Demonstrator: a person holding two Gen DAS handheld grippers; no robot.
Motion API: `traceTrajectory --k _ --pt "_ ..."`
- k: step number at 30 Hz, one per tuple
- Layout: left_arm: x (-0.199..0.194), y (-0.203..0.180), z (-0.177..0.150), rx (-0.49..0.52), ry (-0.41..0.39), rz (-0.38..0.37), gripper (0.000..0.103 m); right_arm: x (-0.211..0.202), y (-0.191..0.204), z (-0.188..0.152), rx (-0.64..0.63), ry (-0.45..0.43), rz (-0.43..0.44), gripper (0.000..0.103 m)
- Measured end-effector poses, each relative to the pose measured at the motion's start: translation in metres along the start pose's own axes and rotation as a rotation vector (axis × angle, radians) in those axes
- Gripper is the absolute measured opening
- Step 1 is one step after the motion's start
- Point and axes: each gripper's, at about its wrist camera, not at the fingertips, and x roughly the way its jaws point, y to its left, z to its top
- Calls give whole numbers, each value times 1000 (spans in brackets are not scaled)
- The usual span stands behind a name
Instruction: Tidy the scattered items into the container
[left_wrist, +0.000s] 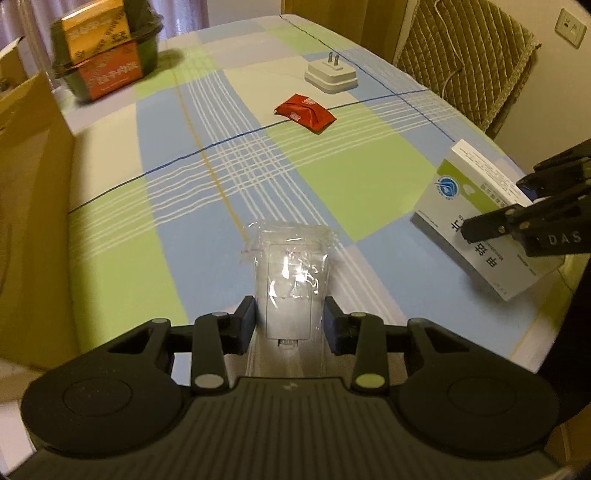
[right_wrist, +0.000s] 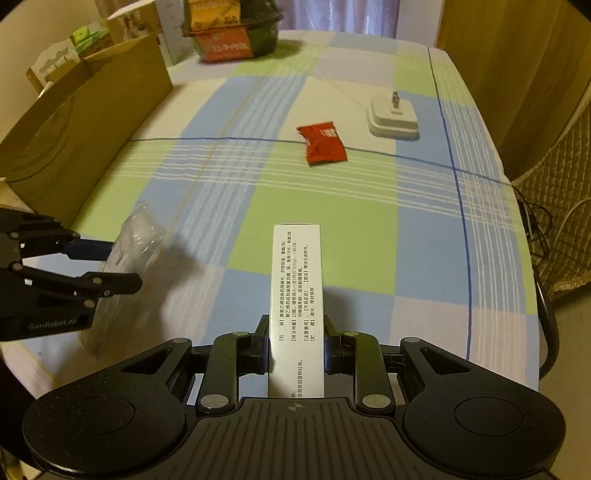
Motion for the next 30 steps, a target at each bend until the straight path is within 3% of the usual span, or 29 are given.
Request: traceTrajectory --k 11,30 --pt "-54 16 -17 -62 -86 38 33 -30 44 9 -52 -68 31 27" --pt "-150 76 -33 -135 -204 160 33 -63 133 64 -203 -179 134 28"
